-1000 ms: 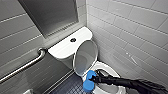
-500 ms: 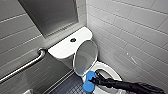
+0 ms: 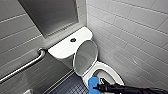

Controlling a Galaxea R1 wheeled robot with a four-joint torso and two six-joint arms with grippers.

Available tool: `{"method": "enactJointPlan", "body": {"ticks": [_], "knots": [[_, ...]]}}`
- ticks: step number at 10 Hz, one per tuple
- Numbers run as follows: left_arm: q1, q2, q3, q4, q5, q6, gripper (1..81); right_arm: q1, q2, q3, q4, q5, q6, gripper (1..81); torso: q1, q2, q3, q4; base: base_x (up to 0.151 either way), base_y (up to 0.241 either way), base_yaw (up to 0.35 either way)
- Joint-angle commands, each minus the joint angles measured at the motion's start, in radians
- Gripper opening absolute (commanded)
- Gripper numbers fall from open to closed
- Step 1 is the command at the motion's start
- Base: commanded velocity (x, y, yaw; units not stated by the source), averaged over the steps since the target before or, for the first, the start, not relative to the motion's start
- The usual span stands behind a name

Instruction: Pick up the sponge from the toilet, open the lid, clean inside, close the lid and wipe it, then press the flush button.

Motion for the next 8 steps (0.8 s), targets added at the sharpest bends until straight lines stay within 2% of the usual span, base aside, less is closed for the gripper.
{"method": "enactJointPlan", "body": {"ticks": [1, 3, 5, 8], "knots": [[0.025, -0.004, 0.011, -0.001, 0.096, 0.006, 81.1, 0.013, -0.044, 0.034, -0.012, -0.095, 0.007, 1.0, 0.0, 0.0, 0.0, 0.0, 0.0, 0.0, 0.0], [0.025, -0.004, 0.011, 0.0, 0.096, 0.006, 81.1, -0.016, -0.122, 0.084, -0.012, -0.088, 0.007, 1.0, 0.0, 0.0, 0.0, 0.0, 0.0, 0.0, 0.0], [0.025, -0.004, 0.011, 0.0, 0.096, 0.007, 81.1, -0.035, -0.257, 0.185, -0.009, -0.077, 0.009, 1.0, 0.0, 0.0, 0.0, 0.0, 0.0, 0.0, 0.0], [0.025, -0.004, 0.011, 0.002, 0.096, 0.007, 81.1, -0.076, -0.402, 0.27, -0.001, -0.025, 0.013, 1.0, 0.0, 0.0, 0.0, 0.0, 0.0, 0.0, 0.0]]}}
